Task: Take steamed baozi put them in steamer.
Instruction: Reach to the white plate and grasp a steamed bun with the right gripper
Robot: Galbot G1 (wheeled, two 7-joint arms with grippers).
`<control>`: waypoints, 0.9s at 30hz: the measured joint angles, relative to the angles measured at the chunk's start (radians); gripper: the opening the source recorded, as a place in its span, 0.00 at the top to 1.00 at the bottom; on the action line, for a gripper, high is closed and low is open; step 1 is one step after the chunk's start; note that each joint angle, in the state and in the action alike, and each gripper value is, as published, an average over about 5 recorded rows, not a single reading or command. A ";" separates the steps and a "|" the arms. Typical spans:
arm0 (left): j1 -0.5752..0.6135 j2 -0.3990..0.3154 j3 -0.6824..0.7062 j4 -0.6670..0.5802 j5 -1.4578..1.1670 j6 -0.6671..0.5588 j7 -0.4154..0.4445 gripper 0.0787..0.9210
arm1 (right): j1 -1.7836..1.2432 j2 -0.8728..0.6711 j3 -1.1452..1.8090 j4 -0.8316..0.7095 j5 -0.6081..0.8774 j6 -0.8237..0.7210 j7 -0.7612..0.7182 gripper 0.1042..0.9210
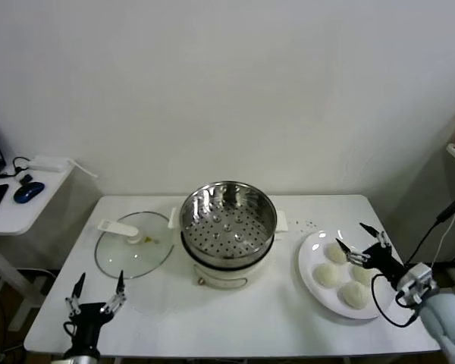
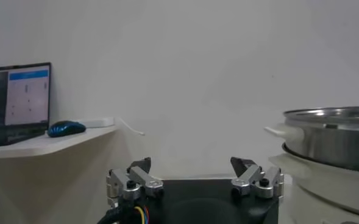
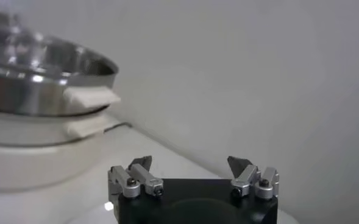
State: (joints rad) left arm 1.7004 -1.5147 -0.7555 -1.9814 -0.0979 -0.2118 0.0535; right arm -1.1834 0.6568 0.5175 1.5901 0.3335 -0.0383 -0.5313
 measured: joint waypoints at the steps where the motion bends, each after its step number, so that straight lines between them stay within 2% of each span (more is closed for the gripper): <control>1: -0.002 0.001 0.000 0.001 0.000 0.001 0.000 0.12 | 0.029 -0.021 -0.019 -0.016 -0.010 -0.004 -0.032 0.12; 13: -0.016 0.014 0.000 0.010 -0.002 0.012 -0.002 0.12 | 0.547 -0.169 -0.485 -0.211 -0.111 -0.018 -0.370 0.12; 27: -0.030 0.024 -0.008 0.016 -0.012 0.031 -0.002 0.12 | 1.096 -0.099 -1.125 -0.438 -0.228 0.021 -0.544 0.12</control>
State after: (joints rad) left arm 1.6709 -1.4905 -0.7635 -1.9653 -0.1102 -0.1813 0.0511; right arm -0.0872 0.5582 -0.6079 1.1521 0.1055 -0.0176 -1.0749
